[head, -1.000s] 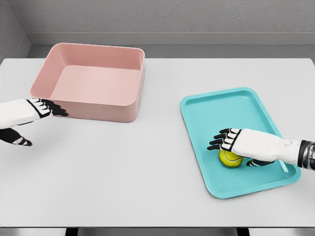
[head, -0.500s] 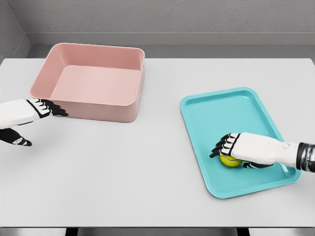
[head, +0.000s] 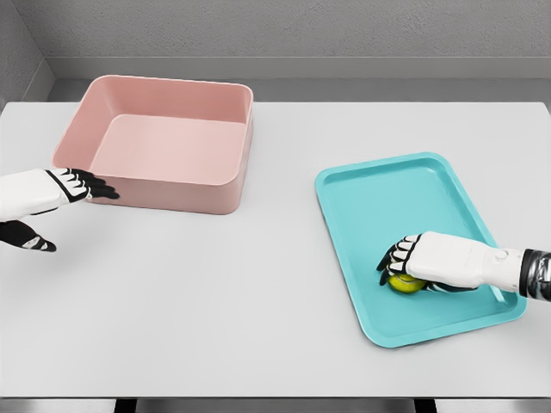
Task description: Put the tennis from the blue tray into the pink basket with both arms
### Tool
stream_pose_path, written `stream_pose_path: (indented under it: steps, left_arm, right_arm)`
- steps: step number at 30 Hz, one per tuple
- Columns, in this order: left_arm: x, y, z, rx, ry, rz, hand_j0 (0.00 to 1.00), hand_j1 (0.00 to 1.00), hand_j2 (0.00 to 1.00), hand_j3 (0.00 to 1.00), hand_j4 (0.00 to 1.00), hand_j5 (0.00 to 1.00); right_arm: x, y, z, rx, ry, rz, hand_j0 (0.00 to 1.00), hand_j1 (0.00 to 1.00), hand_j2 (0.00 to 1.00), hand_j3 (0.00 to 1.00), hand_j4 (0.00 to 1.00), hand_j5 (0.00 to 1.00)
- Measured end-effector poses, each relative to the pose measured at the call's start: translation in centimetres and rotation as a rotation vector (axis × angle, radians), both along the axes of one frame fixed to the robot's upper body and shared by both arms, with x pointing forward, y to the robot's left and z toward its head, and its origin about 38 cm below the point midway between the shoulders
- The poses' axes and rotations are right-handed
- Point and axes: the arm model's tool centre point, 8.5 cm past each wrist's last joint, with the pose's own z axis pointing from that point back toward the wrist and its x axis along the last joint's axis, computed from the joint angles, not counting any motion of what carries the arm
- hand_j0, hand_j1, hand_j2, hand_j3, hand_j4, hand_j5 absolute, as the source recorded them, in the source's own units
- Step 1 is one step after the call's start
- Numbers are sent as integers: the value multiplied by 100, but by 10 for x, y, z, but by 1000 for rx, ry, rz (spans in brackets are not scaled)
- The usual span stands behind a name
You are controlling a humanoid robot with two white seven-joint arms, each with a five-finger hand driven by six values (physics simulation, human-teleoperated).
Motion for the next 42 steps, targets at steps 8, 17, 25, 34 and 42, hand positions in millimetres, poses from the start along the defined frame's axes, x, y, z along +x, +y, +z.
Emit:
stream_pose_path:
  steps: [8,17,25,34,42]
  left_arm:
    - [0,-1,0,-2,-1,-3,100,100,100,100,100,100]
    - [0,-2,0,-1,-1,-7,100,100,100,100,100,100]
    - [-1,-2,0,3,-2,-9,100,100,100,100,100,100]
    - [-1,-2,0,8,-4,-10,100,100,100,100,100,100]
    - [-1,-2,1,9,-3,-11,100,100,100,100,100,100]
  right_arm:
    - [4,-1,7,0,-23,-3,49,49,49,49,49,49]
    - [19,-3,34,18,-102,-15,42,42,42,42,42,42]
    - [36,11,59,60,-184,2,39,39,39,39,39,39]
    - [49,35,75,129,-240,31,38,38,38,38,38,38]
    - [61,67,88,193,-286,72,33,33,33,33,33,33]
